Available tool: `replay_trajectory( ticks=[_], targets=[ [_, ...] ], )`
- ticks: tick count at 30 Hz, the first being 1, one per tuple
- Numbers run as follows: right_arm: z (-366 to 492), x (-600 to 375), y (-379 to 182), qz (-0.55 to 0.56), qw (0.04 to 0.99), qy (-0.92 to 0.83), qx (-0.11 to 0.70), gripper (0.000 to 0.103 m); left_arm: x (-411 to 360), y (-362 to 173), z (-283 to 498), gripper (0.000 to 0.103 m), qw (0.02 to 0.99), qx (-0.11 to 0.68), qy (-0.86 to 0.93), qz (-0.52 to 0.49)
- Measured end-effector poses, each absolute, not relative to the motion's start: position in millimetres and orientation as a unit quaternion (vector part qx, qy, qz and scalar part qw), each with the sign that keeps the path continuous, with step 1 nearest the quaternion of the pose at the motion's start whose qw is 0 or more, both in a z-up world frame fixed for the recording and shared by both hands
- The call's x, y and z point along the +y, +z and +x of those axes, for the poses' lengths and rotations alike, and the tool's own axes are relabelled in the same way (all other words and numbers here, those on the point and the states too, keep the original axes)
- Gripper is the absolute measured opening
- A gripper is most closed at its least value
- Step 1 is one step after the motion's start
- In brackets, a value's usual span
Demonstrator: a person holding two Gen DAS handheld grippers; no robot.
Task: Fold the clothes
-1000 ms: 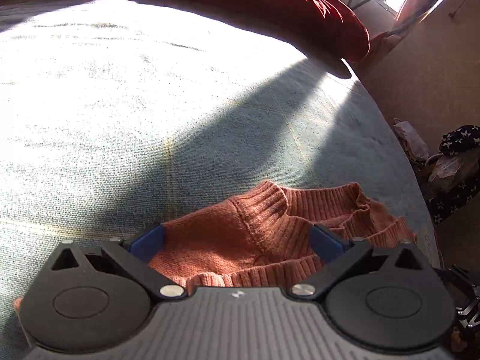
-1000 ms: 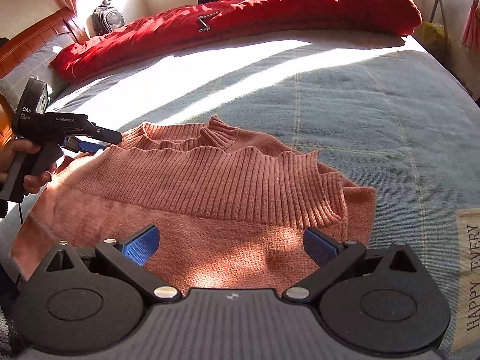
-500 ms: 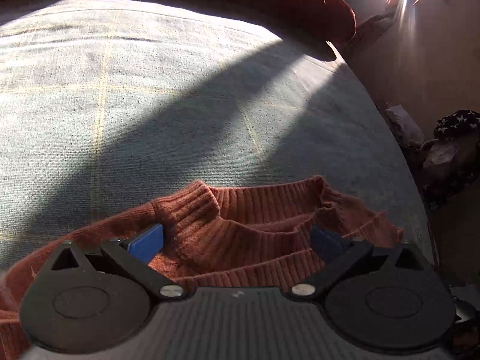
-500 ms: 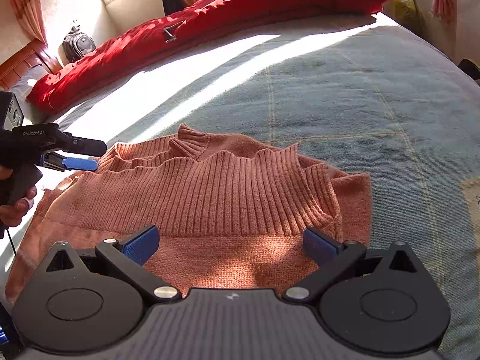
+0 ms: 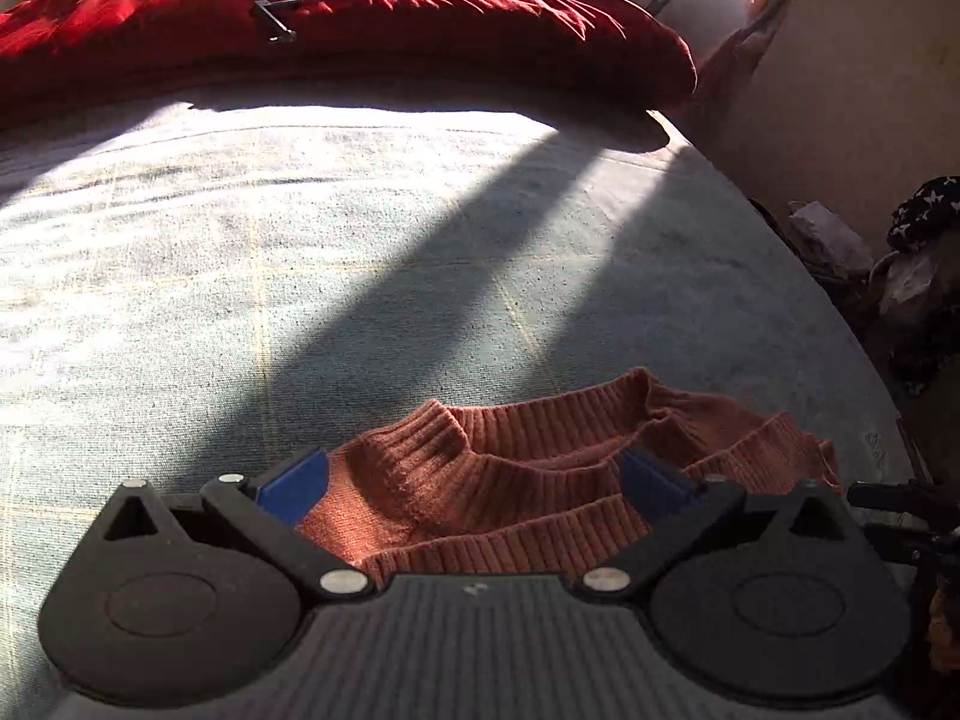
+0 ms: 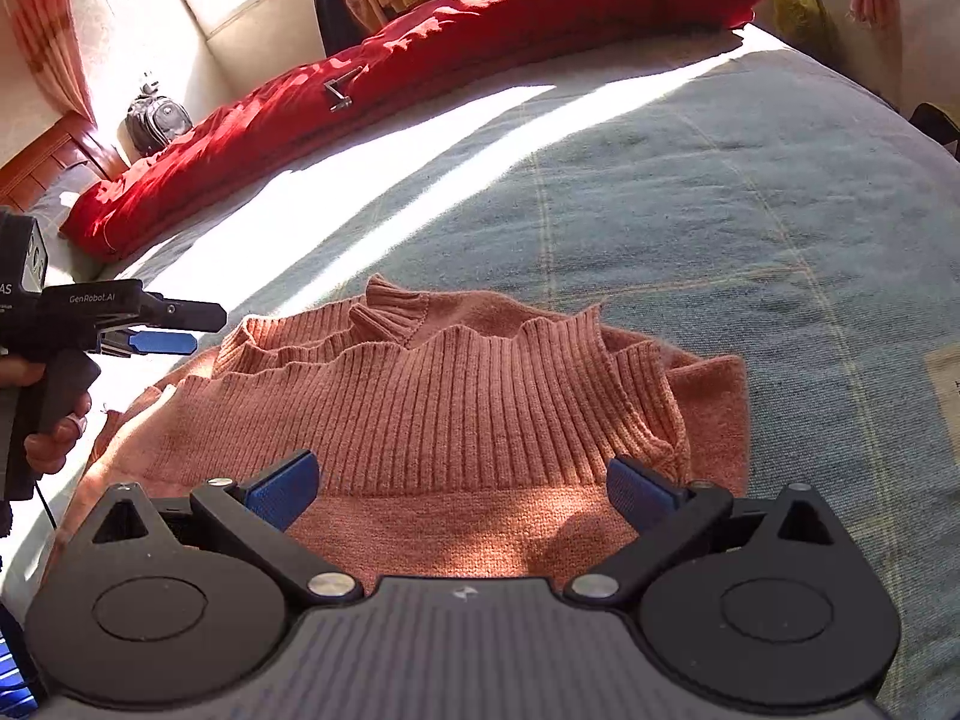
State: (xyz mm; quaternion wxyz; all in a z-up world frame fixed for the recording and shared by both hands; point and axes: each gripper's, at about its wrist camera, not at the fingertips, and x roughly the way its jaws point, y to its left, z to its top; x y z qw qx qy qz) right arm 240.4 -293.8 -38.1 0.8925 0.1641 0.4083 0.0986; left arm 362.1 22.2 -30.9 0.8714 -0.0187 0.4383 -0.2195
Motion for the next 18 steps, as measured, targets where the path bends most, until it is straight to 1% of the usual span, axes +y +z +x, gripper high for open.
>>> replay_trajectory(
  ticks=[4, 8, 12, 16, 18],
  targets=[
    [254.4, -296.4, -10.6, 0.189, 0.891, 0.128, 0.393, 0.103, 25.1, -19.9, 313.0, 0.103, 0.895, 0.395, -0.199, 0.059],
    [288.4, -281.0, -1.2, 0.199, 0.884, 0.164, 0.389, 0.103, 27.7, -30.6, 285.6, 0.103, 0.900, 0.396, -0.157, 0.091],
    [324.7, -255.1, -20.9, 0.180, 0.878, 0.167, 0.412, 0.103, 36.7, -39.9, 268.1, 0.103, 0.902, 0.402, -0.135, 0.083],
    [346.9, -227.0, -60.1, 0.128, 0.867, 0.147, 0.460, 0.103, 47.1, -49.4, 264.0, 0.103, 0.898, 0.413, -0.135, 0.067],
    [348.9, -217.5, -73.9, 0.087, 0.878, 0.134, 0.452, 0.103, 52.5, -54.9, 262.6, 0.103, 0.896, 0.420, -0.135, 0.060]
  ],
)
